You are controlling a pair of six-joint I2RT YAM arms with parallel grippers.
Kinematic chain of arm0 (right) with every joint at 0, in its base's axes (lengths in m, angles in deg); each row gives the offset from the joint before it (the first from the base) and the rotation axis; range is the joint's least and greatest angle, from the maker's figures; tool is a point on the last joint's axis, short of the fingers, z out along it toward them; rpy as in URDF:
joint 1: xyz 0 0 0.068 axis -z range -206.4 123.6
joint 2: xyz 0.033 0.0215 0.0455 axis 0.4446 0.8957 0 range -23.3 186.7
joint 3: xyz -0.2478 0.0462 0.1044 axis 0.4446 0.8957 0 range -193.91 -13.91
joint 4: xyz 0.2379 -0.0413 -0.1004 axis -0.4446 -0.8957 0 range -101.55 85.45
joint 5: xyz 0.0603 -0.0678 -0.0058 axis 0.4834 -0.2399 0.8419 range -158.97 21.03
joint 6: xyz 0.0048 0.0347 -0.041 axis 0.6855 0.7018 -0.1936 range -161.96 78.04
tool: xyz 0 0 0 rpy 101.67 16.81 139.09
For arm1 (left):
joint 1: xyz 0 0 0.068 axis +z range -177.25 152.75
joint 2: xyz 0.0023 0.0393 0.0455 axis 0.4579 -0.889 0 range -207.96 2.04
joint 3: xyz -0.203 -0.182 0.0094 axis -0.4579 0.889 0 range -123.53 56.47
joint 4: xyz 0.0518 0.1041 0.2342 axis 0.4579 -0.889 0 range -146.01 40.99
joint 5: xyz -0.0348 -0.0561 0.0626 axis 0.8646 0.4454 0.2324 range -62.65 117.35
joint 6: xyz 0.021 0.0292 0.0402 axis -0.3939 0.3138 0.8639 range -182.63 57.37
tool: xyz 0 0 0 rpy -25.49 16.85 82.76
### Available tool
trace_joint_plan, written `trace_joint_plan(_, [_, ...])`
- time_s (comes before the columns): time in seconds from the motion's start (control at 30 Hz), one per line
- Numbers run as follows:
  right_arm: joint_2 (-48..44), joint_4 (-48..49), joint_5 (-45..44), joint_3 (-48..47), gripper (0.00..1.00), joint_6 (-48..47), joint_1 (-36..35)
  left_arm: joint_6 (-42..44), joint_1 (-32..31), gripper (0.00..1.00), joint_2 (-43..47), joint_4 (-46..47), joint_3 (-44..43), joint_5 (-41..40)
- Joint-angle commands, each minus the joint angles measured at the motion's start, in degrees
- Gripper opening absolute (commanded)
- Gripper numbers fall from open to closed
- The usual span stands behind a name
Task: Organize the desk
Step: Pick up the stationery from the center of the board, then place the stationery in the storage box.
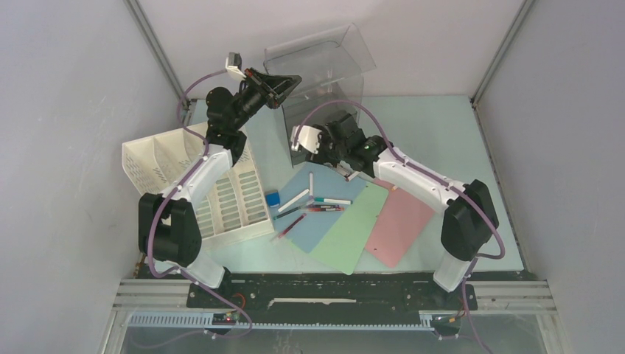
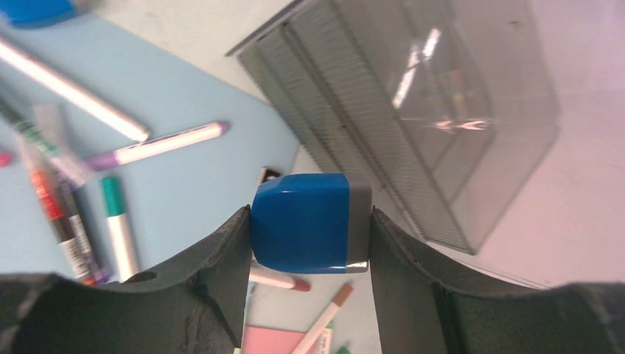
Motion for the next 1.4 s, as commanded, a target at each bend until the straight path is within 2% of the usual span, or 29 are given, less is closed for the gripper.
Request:
trace_joint_plan(0.0, [-1.8, 10.2, -7.1, 0.8, 0.06, -4.2, -0.5, -0.3, 0.6, 0.00, 1.8, 7.1, -3.4, -0.9])
trace_joint_plan(0.2, [-0.6, 25.1, -11.4, 4.0, 0.03, -8.9, -1.7, -0.3, 0.6, 0.00, 1.8, 7.1, -3.6, -0.9])
trace_joint_plan(0.57, [5.1, 44.8, -15.5, 4.4, 0.04, -13.1, -1.6, -0.3, 0.6, 0.00, 1.9, 7.1, -4.2, -0.7])
trace_joint_plan(0.83, [9.8, 55.3, -16.1, 4.6, 0.10, -14.9, 0.0, -0.3, 0.6, 0.00, 1.8, 7.1, -4.5, -0.5])
trace_joint_plan(1.1, [12.8, 57.2, -14.1, 3.3, 0.35, -10.6, 1.5, -0.3, 0.6, 0.00, 1.8, 7.1, -4.5, -0.3])
trace_joint_plan(1.37, [14.5, 56.4, -14.1, 2.4, 0.86, -9.2, 1.9, -0.3, 0.6, 0.00, 2.0, 7.1, -4.3, -0.2])
